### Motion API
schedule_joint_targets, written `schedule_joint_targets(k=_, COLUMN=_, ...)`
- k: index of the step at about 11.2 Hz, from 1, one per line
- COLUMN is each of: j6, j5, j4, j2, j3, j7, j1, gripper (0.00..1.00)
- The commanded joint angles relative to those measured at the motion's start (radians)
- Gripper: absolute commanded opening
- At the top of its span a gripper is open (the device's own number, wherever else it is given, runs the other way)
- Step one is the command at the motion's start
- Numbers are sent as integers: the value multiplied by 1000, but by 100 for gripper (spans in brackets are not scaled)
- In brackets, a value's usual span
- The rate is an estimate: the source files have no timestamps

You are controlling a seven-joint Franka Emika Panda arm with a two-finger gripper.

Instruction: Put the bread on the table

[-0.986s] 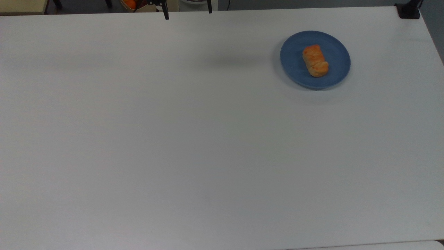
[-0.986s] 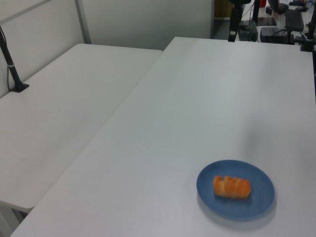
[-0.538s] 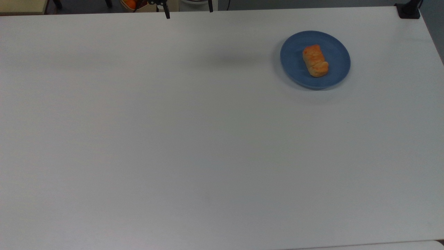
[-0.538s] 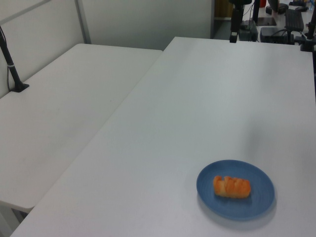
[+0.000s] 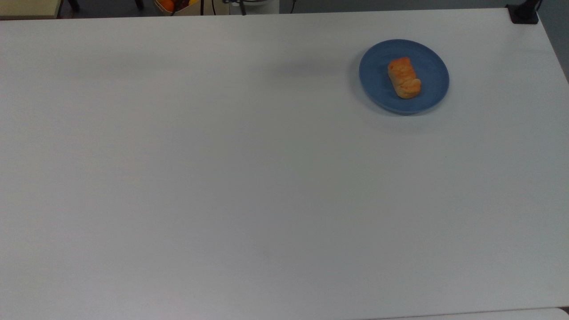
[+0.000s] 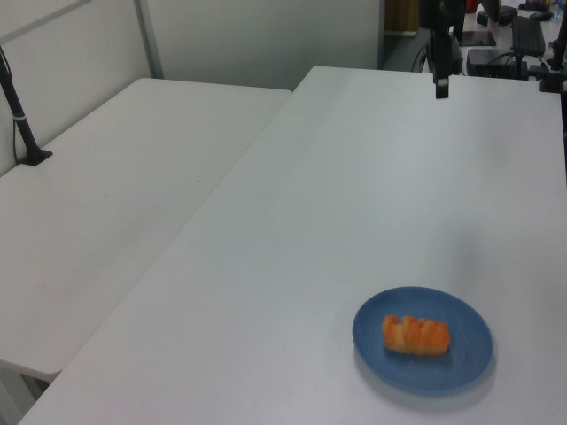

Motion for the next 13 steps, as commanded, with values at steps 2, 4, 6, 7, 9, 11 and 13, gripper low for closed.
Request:
schedule_joint_targets(k=2, j6=-24, j5=49, j4=-85, j2=-26, j3=117, j7=91, j1=0, gripper=100)
schedule_joint_targets(k=4, j6=-11, j5=109, j4=-105, j2=-23, j3=182, j7=183, j1=34, gripper=100)
schedule_joint_targets(k=6, j6=41, j5=109, j4=-119, j2=-12, j3=230, j7=293, j1=81, gripper=100)
schedule_joint_targets(k=7, j6=92, j5=109, j4=-133, j2=-6, j3=248, j7=359, j1=100, gripper=100)
schedule_joint_targets(k=9, j6=230, j5=94, j4=-173, j2=19, j3=320, j7=480, j1=108, gripper=100)
schedule_joint_targets(k=11, j6=374, j5=40, j4=-232, j2=34, j3=375, j7=545, j1=108, gripper=100)
schedule_joint_targets(k=13, j6=440, j5=14, j4=-263, j2=61, j3=391, j7=552, j1=140, gripper=100)
